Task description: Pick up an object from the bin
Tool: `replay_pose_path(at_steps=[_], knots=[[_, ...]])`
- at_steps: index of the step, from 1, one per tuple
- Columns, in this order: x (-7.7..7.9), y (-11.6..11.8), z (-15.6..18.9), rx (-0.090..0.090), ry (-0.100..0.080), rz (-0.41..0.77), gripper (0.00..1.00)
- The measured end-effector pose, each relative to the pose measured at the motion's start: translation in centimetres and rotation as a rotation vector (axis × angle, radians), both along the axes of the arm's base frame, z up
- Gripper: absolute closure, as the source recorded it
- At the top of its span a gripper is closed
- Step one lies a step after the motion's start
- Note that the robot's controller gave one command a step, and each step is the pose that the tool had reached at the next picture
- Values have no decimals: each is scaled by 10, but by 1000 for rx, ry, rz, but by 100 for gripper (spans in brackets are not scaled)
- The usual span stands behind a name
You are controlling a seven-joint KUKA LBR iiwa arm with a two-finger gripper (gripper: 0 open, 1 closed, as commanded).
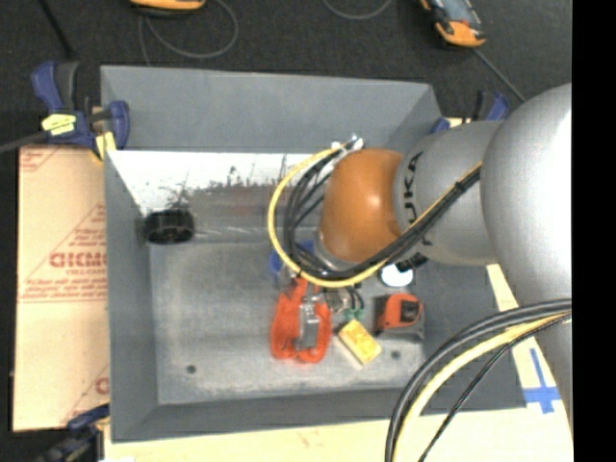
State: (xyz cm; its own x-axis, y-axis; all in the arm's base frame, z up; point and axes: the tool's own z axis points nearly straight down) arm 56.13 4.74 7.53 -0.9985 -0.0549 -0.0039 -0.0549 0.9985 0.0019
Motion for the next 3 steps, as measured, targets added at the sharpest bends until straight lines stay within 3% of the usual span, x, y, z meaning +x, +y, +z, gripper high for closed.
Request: replay_pose_path(at_steps=[1,2,3], knots=[[0,0,0,0,0,0,100],[0,0,0,0,0,0,100],[-12,-41,90,-3,1,68,100]])
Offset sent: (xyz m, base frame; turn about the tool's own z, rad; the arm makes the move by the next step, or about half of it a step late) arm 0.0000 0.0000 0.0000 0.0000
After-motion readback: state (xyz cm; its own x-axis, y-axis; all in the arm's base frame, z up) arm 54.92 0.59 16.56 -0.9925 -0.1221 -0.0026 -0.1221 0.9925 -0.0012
